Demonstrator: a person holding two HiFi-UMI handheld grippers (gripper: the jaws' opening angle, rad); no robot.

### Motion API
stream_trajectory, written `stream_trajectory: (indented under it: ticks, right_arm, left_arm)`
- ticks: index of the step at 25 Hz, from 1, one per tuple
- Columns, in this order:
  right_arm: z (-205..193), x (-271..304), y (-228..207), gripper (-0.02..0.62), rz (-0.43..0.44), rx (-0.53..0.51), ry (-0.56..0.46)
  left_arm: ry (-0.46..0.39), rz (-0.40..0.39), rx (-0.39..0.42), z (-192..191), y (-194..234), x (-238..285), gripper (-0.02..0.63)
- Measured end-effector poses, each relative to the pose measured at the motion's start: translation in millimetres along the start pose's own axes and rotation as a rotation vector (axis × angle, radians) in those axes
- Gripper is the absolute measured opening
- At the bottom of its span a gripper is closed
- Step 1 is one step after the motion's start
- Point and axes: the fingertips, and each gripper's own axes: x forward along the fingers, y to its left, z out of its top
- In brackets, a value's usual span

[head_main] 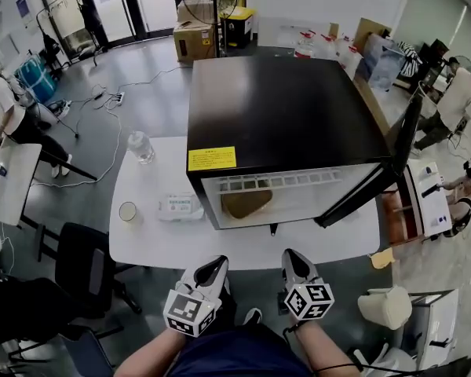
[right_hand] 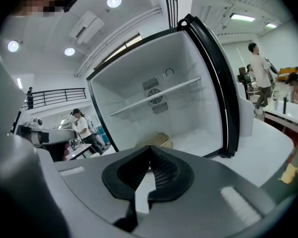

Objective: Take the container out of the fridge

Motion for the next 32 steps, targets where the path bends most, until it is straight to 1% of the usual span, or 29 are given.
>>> stream_trajectory:
  ticks: [3, 7, 10, 15, 18, 20, 22, 25, 27, 30, 32]
  right_arm:
    - [-2, 20, -3, 0.008, -0.026, 0.042, 0.008]
    - [-7, 41, 3, 0.008, -0.052, 0.091, 0.024]
    - [-2, 55, 6, 0.008, -0.067, 0.124, 0.02]
    - [-8, 80, 0, 0.012, -0.069, 0.237, 0.022]
    - [-18, 97, -8, 0.025, -0.071, 0.315, 0.031]
    - [-25, 107, -12, 0.034, -0.067, 0.363, 0.042]
    - [-33, 118, -14, 0.041, -0.05, 0.402, 0.063]
    - [-43, 134, -17, 0.048, -0.004, 0.467, 0.101]
    - [-47, 144, -19, 0.066, 0.032, 0.534, 0.115]
    - [-46, 158, -26, 0.123, 0.093, 0.709, 0.094]
    - [-44, 164, -29, 0.135, 0.136, 0.846, 0.069]
  left_arm:
    - [0.02, -0.043, 0.006, 1, 7, 11, 0.002]
    - [0.061, -0.118, 0.015, -3, 14, 21, 0.002]
    - [0.082, -0.172, 0.027, -1, 16, 31, 0.002]
    - [0.135, -0.249, 0.017, -13, 15, 46, 0.003]
    - [0.165, -0.275, 0.026, -21, 17, 54, 0.002]
    - [0.178, -0.269, 0.026, -24, 21, 56, 0.002]
    - [0.184, -0.246, 0.023, -23, 26, 57, 0.002]
    - [0.183, -0.204, 0.014, -19, 32, 58, 0.002]
    - [0.176, -0.172, 0.005, -16, 33, 58, 0.003]
    - [0.174, -0.129, -0.005, -15, 32, 58, 0.002]
    - [0.177, -0.109, -0.011, -16, 30, 57, 0.002]
